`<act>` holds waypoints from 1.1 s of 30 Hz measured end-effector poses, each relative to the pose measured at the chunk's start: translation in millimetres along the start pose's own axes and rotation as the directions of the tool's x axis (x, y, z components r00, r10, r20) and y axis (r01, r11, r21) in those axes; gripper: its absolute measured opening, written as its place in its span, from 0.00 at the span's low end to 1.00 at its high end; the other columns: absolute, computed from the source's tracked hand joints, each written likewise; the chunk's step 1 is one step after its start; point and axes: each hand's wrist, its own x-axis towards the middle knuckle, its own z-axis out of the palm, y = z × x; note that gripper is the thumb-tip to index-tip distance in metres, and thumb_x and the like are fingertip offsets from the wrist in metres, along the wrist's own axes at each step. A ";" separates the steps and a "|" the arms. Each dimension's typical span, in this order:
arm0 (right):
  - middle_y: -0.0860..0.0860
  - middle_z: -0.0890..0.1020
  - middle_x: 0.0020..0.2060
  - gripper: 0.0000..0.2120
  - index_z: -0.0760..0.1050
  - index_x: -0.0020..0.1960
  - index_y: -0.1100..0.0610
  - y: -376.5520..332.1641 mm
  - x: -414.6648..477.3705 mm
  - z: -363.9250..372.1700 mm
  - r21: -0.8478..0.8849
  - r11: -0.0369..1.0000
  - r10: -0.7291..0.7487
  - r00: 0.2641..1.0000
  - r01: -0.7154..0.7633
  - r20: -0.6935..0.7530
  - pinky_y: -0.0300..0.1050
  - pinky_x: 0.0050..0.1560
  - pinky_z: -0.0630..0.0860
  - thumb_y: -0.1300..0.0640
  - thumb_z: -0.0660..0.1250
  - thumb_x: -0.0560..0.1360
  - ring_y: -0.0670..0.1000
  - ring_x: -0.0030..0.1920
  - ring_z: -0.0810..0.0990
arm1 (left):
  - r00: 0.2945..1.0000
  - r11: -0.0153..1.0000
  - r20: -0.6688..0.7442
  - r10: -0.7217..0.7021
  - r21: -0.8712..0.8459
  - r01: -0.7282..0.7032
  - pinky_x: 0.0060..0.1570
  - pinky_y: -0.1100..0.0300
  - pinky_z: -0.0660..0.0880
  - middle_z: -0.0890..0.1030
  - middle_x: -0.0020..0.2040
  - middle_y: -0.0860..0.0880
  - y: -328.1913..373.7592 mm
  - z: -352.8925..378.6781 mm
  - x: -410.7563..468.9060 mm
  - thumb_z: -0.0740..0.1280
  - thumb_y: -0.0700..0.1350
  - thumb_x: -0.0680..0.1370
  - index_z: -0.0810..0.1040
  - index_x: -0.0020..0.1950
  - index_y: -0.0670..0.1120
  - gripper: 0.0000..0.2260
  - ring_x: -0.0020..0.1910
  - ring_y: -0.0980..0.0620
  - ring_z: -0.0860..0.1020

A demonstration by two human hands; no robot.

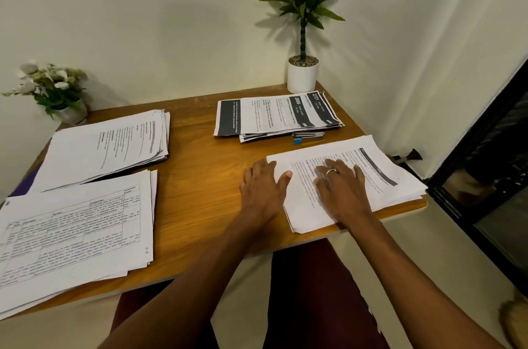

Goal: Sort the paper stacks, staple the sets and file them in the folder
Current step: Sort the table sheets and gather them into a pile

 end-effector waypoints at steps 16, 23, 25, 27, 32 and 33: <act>0.50 0.79 0.68 0.25 0.71 0.75 0.54 -262.6 -45.3 72.7 0.587 0.809 -0.291 0.849 -0.029 0.442 0.40 0.60 0.76 0.51 0.68 0.79 0.47 0.63 0.79 | 0.847 0.955 -0.494 -0.197 0.100 0.280 0.69 0.40 0.66 0.78 0.67 0.48 -234.1 -150.3 -79.4 0.65 0.51 0.82 0.81 0.61 0.50 0.11 0.67 0.45 0.74; 0.49 0.81 0.66 0.29 0.67 0.75 0.54 -316.9 -40.3 95.7 0.614 0.700 -0.085 0.811 -0.365 0.579 0.50 0.54 0.83 0.54 0.72 0.76 0.49 0.56 0.82 | 0.827 0.965 -0.508 -0.241 -0.036 0.259 0.76 0.37 0.57 0.76 0.66 0.45 -261.7 -127.6 -87.7 0.59 0.39 0.82 0.74 0.63 0.47 0.11 0.67 0.44 0.72; 0.51 0.80 0.67 0.32 0.64 0.76 0.55 -323.6 -37.4 93.8 0.590 0.674 -0.053 0.766 -0.445 0.640 0.49 0.52 0.83 0.55 0.73 0.76 0.52 0.57 0.82 | 0.826 0.974 -0.523 -0.209 -0.035 0.225 0.74 0.36 0.59 0.76 0.64 0.45 -259.9 -126.7 -89.0 0.59 0.37 0.82 0.74 0.62 0.46 0.11 0.66 0.44 0.73; 0.51 0.82 0.64 0.24 0.72 0.69 0.56 -328.7 -34.6 92.8 0.576 0.674 -0.070 0.737 -0.462 0.673 0.49 0.52 0.83 0.57 0.74 0.76 0.53 0.55 0.84 | 0.824 0.976 -0.526 -0.210 -0.057 0.212 0.74 0.36 0.60 0.77 0.63 0.45 -261.9 -126.3 -89.1 0.59 0.36 0.82 0.74 0.62 0.46 0.11 0.65 0.44 0.73; 0.50 0.86 0.55 0.14 0.77 0.53 0.52 -340.5 -36.7 98.7 0.559 0.712 -0.090 0.734 -0.425 0.673 0.58 0.59 0.80 0.55 0.76 0.70 0.53 0.51 0.84 | 0.797 0.973 -0.558 -0.229 -0.156 0.171 0.73 0.38 0.62 0.79 0.62 0.44 -261.9 -127.6 -90.4 0.60 0.36 0.82 0.75 0.61 0.44 0.11 0.62 0.43 0.75; 0.49 0.86 0.54 0.16 0.77 0.52 0.51 -341.7 -37.0 101.8 0.562 0.705 -0.087 0.734 -0.432 0.674 0.60 0.61 0.78 0.53 0.77 0.67 0.53 0.52 0.84 | 0.788 0.969 -0.568 -0.240 -0.189 0.158 0.71 0.37 0.64 0.79 0.61 0.44 -261.8 -128.1 -91.1 0.60 0.36 0.82 0.75 0.61 0.44 0.10 0.61 0.43 0.76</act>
